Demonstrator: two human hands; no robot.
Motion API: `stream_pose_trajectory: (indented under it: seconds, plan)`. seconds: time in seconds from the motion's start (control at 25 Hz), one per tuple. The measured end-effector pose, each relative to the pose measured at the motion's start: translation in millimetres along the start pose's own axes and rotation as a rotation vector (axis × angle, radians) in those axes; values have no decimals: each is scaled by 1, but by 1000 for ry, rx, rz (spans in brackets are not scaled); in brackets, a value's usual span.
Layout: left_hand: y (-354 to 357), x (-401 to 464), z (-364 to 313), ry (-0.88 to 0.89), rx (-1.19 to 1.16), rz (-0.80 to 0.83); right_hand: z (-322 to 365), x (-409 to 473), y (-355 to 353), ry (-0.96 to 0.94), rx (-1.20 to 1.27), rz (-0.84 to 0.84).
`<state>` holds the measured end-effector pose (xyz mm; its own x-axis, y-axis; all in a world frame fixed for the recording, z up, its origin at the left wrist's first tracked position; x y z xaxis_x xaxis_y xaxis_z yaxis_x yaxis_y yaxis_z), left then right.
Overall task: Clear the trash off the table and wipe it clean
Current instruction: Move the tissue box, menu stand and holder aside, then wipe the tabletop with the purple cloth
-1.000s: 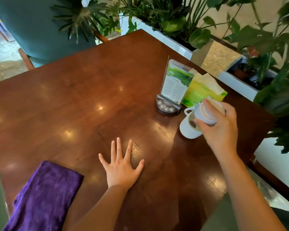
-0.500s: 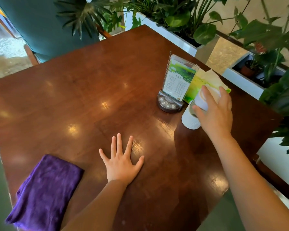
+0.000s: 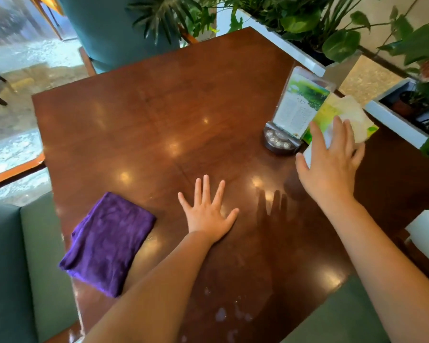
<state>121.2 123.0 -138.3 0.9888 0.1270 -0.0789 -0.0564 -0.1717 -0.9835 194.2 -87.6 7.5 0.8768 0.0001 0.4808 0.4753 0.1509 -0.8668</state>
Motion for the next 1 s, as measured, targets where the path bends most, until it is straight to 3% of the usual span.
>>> stream_pose_trajectory:
  seconds: [0.08, 0.16, 0.24, 0.32, 0.36, 0.4, 0.56, 0.68, 0.8, 1.0]
  plan:
    - [-7, 2, 2, 15, -98, 105, 40, -18, 3, -97, 76, 8]
    - [-28, 1, 11, 11, -338, 63, 79, -40, 12, -141, 165, 76]
    - [-69, -16, 41, -7, -525, -211, 123, -60, 21, -199, 286, 145]
    - [-99, -49, 91, -36, -442, -504, 172, -80, 29, -337, 429, 205]
    - [-106, -67, 120, -68, -375, -561, 200, -91, 33, -437, 492, 249]
    - [-105, -84, 145, -100, -310, -537, 226, -103, 38, -542, 538, 313]
    - [-68, -129, 202, -168, -180, -166, 300, -148, 67, -833, 532, 586]
    - [-56, -132, 207, -195, -188, -142, 315, -162, 85, -866, 473, 686]
    - [-59, -132, 210, -242, -236, -232, 314, -161, 82, -804, 547, 621]
    - [-66, -133, 210, -311, -329, -374, 310, -162, 56, -810, 662, 319]
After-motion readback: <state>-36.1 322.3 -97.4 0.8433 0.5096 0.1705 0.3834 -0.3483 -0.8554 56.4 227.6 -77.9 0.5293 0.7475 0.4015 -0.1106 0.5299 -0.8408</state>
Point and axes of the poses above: each hand's wrist, its own x-axis towards the middle knuckle, its own y-axis out of the palm, z = x × y, the point moved 5 cm from there along x, towards the middle knuckle, and after that the axes turned 10 degrees about -z, right-handed, at the moved point
